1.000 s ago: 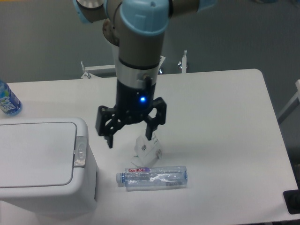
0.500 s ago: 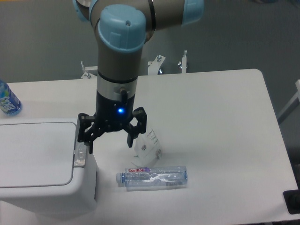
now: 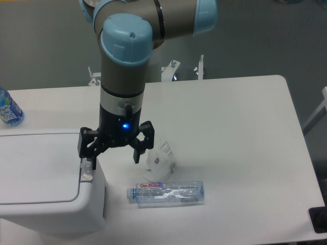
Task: Open the trash can
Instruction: 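Push the trash can lid open with the gripper fingers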
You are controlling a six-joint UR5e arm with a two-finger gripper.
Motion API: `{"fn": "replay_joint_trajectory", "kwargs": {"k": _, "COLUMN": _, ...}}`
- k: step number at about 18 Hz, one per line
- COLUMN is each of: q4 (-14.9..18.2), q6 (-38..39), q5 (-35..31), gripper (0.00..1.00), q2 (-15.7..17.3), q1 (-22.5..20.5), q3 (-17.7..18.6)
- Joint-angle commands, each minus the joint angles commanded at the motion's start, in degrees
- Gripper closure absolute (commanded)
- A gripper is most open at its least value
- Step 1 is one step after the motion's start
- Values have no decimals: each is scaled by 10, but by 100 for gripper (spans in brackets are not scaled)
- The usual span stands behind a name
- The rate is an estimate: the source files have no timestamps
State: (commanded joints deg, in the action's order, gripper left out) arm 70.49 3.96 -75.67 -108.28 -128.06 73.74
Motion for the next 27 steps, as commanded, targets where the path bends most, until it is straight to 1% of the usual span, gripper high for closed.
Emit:
{"fn": "replay_joint_trajectory", "kwargs": {"k": 16, "q4": 0, "q6": 0, "q5": -1, "gripper": 0, "q2": -4, "q1": 4, "q3": 5}}
{"fn": "replay_joint_trajectory", "kwargs": {"k": 19, "q4": 0, "q6": 0, "q5": -1, "gripper": 0, "q2": -3, "q1": 4, "q3": 4}}
{"fn": "replay_joint_trajectory", "kwargs": {"k": 21, "q4": -1, "q6": -3, "q5": -1, "gripper": 0, "q2": 2, "q1": 4, "q3": -4}}
{"fn": "replay_joint_trajectory", "kwargs": {"k": 22, "q4": -5, "q6": -6, "q5": -1, "gripper": 0, "q2": 3, "q1": 4, "q3": -10}}
{"fn": "replay_joint_trajectory", "kwargs": {"k": 24, "q4": -40, "q6": -8, "q5": -5, "gripper": 0, "q2": 10, "q1": -5, "q3": -15}}
{"fn": "replay_joint_trajectory", "kwargs": {"k": 25, "q4": -59, "q6": -11, "q5": -17, "gripper": 0, "q2": 15, "q1": -17, "q3": -14}}
{"fn": "replay_joint_trajectory", "kwargs": {"k": 26, "q4": -67, "q6": -12, "q5": -35, "gripper": 0, "q2": 20, "q1": -34, "q3": -14}}
{"fn": "replay_joint_trajectory", "kwargs": {"k": 27, "q4": -68, "q6": -13, "q5": -54, "gripper": 0, "q2": 25, "q1": -50, "q3": -15}}
